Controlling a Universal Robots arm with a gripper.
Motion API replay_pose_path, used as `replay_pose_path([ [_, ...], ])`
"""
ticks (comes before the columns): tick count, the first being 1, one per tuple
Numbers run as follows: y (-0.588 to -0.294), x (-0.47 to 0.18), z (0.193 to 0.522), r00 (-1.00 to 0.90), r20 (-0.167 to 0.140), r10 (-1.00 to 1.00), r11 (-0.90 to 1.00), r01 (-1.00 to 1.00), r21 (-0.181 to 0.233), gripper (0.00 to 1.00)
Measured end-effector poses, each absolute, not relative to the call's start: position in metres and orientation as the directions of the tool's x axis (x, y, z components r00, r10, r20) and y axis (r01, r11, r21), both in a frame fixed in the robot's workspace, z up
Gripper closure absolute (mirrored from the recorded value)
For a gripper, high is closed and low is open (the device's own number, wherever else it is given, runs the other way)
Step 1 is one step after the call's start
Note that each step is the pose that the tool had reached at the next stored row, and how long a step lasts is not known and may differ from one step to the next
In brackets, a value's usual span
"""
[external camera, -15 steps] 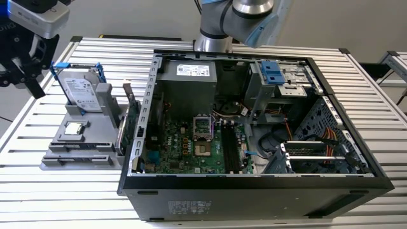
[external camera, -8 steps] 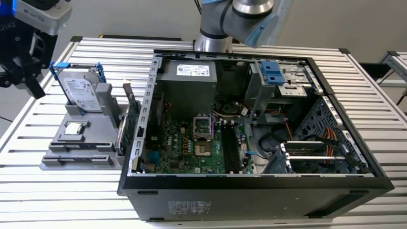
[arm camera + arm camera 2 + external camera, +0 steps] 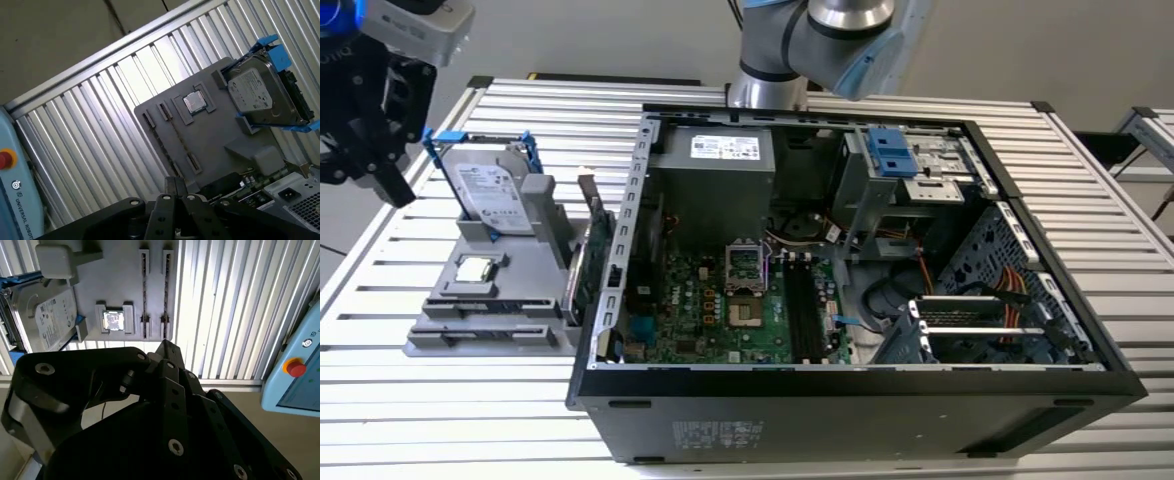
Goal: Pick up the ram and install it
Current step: 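Pick up the ram and move it above insertion slot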
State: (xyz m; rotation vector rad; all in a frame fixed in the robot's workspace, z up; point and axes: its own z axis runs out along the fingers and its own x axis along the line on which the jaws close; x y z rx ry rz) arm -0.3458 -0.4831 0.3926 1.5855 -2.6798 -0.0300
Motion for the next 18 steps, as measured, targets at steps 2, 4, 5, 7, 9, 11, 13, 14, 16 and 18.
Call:
replay_pose_path([
  [2,-0.4830,-0.3458,0.3926,-0.461,0.014,-0.887,0.461,-0.887,0.031,1.00],
  [4,-0.4830,-0.3458,0.3926,-0.439,0.014,-0.898,0.439,-0.898,0.031,1.00],
  [5,-0.4830,-0.3458,0.3926,-0.428,0.014,-0.904,0.428,-0.903,0.031,1.00],
  [7,-0.4830,-0.3458,0.3926,-0.406,0.014,-0.914,0.406,-0.913,0.031,1.00],
  [9,-0.4830,-0.3458,0.3926,-0.385,0.014,-0.923,0.385,-0.922,0.031,1.00],
  [11,-0.4830,-0.3458,0.3926,-0.364,0.014,-0.931,0.364,-0.931,0.031,1.00],
  [13,-0.4830,-0.3458,0.3926,-0.344,0.014,-0.939,0.344,-0.938,0.031,1.00],
  [14,-0.4830,-0.3458,0.3926,-0.333,0.014,-0.943,0.334,-0.942,0.031,1.00],
  [16,-0.4830,-0.3458,0.3926,-0.312,0.014,-0.950,0.312,-0.950,0.031,1.00],
  [18,-0.4830,-0.3458,0.3926,-0.290,0.014,-0.957,0.290,-0.956,0.031,1.00],
])
